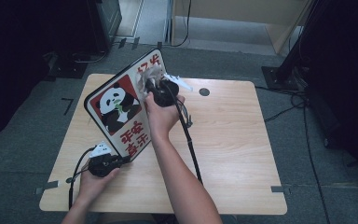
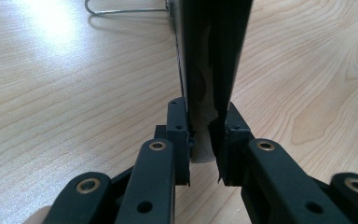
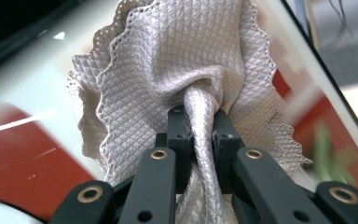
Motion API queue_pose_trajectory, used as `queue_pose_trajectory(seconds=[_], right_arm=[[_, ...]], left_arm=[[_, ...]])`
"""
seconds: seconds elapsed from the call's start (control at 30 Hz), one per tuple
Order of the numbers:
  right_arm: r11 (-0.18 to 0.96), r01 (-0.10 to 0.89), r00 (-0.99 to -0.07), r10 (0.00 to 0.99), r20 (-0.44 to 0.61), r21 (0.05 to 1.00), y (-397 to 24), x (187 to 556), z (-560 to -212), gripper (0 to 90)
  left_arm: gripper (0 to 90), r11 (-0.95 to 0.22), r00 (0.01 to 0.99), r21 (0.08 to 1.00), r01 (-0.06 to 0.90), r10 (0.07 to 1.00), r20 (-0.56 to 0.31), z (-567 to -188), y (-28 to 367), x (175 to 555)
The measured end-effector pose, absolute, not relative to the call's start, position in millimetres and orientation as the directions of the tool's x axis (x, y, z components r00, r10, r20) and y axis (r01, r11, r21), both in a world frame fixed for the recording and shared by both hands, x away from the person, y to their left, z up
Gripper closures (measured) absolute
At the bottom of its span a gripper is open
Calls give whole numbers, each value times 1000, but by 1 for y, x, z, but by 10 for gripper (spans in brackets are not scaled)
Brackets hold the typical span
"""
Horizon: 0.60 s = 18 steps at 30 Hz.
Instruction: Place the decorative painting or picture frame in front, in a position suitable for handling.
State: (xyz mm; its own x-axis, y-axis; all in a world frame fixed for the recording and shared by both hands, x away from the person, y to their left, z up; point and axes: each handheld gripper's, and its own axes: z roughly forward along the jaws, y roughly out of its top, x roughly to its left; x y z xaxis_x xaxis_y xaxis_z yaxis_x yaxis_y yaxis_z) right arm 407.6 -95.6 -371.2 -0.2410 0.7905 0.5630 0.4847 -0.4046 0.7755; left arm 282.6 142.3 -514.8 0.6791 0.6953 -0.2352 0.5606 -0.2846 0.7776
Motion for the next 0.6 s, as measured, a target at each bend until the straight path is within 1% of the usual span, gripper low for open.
queue_pose_trajectory(seconds=[0.2,0.3,0.43,0.5,0.6], right_arm=[[-456,529,-134,788,601,716,-112,401,-433,820],[-480,555,-94,776,624,680,-116,399,-445,820],[-491,537,-110,766,634,687,-110,399,-430,820],[-515,532,-126,736,665,672,-104,399,-414,820],[-491,500,-188,742,643,713,-93,401,-383,818]], left_arm=[[789,-287,680,777,560,695,-233,-515,142,283],[789,-287,680,778,559,696,-231,-515,142,282],[789,-286,679,777,561,695,-235,-515,142,283],[789,-286,679,777,561,696,-234,-515,142,282],[788,-287,679,777,560,697,-232,-515,142,282]])
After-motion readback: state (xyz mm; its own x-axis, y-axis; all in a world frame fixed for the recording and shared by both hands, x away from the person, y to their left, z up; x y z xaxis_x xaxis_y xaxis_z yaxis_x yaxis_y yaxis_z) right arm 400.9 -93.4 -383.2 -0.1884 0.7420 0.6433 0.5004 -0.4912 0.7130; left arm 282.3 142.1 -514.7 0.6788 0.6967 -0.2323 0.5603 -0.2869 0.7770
